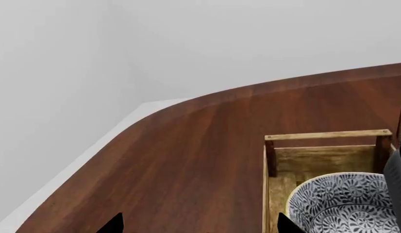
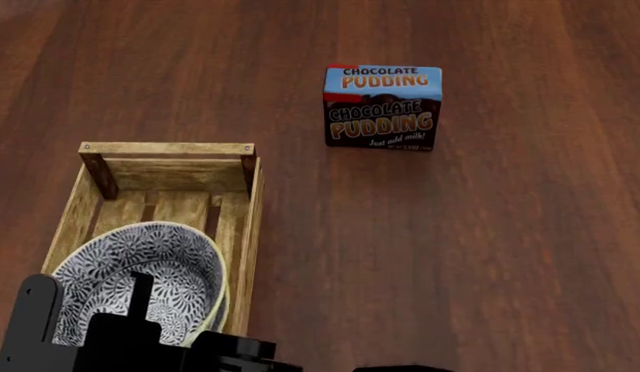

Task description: Stack the left bowl on the right bowl and place them in the tray.

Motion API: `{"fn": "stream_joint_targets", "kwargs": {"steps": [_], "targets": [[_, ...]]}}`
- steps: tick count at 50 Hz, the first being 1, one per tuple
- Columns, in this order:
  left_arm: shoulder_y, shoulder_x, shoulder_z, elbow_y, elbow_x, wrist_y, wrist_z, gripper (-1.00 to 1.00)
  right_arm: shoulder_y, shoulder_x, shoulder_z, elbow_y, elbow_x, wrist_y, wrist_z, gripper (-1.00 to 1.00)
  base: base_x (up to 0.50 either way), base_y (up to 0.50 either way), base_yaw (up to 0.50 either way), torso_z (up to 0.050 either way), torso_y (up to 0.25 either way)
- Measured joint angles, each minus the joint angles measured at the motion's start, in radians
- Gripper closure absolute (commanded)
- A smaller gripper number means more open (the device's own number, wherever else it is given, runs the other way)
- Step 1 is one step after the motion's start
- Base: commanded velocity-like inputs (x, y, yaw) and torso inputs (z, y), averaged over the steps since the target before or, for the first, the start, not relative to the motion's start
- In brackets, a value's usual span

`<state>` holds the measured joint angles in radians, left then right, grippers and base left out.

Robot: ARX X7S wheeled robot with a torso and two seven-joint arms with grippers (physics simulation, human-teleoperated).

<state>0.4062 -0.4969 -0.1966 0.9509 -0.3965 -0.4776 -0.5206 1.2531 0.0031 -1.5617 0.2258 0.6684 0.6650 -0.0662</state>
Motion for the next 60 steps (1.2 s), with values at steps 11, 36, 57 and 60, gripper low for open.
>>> {"fn": "stream_joint_targets", "kwargs": {"steps": [11,36,57,60], "targets": [[0.003,-0.002,0.003,-0.006,0.002,0.006,-0.002,-1.00,-0.019,-0.003,0.010,0.017,-0.037,-0.021,-0.025,1.00,0.00,0.00,0.00,0.000,0.000],[-0.007,-0.013,0.011,0.005,-0.006,-0.005,-0.016,-1.00,-0.007,-0.003,0.017,-0.013,-0.073,-0.001,-0.065,-1.00,0.00,0.00,0.00,0.000,0.000],[-0.002,-0.021,0.015,0.023,-0.013,-0.005,-0.026,-1.00,0.156,-0.003,0.019,-0.255,0.127,0.158,0.144,-1.00,0.00,0.00,0.00,0.000,0.000],[-0.002,-0.023,0.014,0.028,-0.015,-0.006,-0.028,-1.00,0.175,-0.003,0.020,-0.274,0.162,0.174,0.178,-1.00,0.00,0.00,0.00,0.000,0.000]]}}
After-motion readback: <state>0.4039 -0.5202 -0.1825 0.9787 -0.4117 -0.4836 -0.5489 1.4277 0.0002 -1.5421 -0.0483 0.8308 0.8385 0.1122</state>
